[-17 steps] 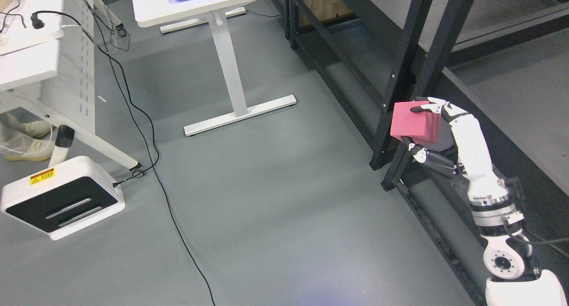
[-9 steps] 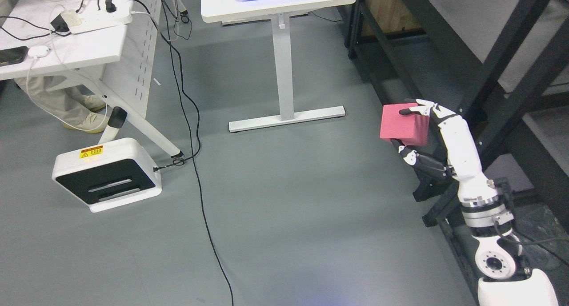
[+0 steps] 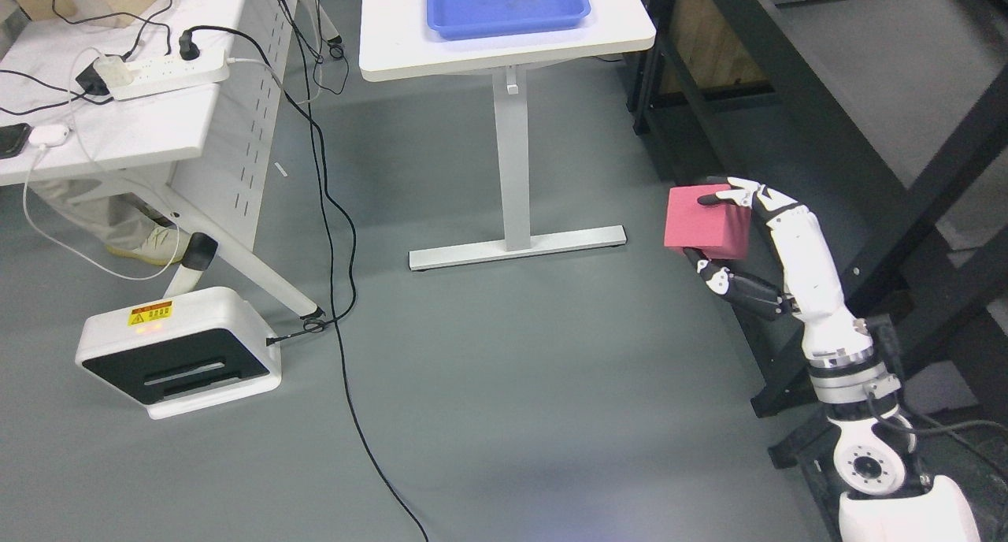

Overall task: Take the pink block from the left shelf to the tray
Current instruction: 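Carry the held pink cube while turning toward the blue tray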

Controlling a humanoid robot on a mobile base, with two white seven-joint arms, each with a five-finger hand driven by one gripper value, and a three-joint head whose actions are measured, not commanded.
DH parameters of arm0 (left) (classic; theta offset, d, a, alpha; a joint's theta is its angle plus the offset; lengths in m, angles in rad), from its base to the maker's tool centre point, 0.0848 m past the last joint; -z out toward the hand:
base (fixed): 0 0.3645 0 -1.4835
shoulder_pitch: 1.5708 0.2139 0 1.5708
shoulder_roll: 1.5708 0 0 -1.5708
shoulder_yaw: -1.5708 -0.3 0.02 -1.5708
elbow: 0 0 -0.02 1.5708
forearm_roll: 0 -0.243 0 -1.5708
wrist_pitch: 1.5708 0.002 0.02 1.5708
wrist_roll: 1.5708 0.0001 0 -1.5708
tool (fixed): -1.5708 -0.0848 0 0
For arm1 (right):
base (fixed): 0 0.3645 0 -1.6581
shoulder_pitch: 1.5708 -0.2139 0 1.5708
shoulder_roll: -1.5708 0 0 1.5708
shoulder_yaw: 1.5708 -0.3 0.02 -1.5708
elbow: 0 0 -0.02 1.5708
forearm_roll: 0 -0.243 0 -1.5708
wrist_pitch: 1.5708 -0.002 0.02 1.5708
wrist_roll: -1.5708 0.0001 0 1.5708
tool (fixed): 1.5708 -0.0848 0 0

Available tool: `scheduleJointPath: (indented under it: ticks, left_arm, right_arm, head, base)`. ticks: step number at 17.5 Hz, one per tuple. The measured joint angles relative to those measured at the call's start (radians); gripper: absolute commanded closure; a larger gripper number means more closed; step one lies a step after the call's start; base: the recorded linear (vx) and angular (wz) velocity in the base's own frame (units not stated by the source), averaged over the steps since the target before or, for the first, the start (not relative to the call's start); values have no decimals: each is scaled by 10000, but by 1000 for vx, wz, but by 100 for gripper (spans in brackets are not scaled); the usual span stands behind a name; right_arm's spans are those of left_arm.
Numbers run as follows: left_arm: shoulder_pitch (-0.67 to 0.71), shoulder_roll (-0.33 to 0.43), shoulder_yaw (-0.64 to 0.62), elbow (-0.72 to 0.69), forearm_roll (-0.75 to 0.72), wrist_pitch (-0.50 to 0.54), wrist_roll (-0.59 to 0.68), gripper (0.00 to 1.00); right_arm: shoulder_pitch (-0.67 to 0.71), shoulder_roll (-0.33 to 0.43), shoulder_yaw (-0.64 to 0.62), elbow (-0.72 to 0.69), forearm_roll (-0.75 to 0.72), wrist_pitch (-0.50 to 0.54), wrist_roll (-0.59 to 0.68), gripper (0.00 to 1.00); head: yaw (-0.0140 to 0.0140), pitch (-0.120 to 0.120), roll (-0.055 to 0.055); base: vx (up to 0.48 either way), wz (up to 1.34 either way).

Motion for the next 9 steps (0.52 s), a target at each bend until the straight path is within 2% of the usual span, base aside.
scheduleJointPath:
  ticks: [9]
  left_arm:
    - [0,0,0,0,0,-16,0,0]
  right_arm:
    - [0,41,272,-3,0,-319,112,94]
  head:
    - [0,0,0]
  base:
    - [304,105]
